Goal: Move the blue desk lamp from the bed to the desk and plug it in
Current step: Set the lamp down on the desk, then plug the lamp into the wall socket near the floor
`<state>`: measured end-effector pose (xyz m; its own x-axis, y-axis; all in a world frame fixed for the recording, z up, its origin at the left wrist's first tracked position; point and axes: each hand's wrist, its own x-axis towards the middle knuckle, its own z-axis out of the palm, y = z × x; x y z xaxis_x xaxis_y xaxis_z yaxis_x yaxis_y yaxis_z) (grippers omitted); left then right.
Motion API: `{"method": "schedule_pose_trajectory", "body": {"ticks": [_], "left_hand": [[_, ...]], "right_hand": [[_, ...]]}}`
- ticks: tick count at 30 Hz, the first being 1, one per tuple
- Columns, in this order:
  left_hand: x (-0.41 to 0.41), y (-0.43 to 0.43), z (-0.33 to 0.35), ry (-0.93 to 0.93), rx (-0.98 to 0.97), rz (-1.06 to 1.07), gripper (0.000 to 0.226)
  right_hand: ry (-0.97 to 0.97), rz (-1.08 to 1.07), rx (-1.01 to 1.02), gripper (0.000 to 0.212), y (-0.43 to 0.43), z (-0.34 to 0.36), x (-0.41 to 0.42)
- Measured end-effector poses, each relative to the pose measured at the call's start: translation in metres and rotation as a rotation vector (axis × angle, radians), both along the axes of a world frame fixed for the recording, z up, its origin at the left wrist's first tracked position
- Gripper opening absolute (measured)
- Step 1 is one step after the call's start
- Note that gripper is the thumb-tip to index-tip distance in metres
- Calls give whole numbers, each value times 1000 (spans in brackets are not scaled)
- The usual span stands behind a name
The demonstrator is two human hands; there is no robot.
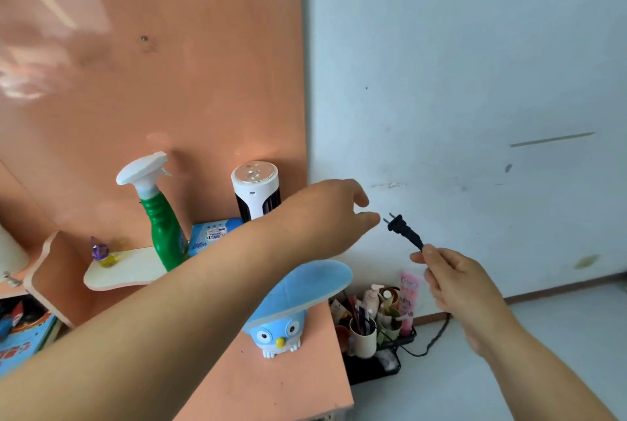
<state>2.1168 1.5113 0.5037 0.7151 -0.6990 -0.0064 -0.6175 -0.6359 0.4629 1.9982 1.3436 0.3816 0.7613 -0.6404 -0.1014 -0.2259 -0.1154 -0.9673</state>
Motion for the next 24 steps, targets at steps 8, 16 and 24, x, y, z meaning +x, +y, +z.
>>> {"method": "schedule_pose_trajectory", "body": {"ticks": [8,16,24], "left_hand": [[-56,-53,7,-1,-51,-91,38],[-119,-125,-37,255,-114,-44,31],[-173,-199,-130,379,36,-75,32]], "right_hand": [[-83,-1,204,25,-46,6,-47],[-145,-32,379,23,-126,-3,-123],[-219,-101,578,19,-202,-28,-172]]}}
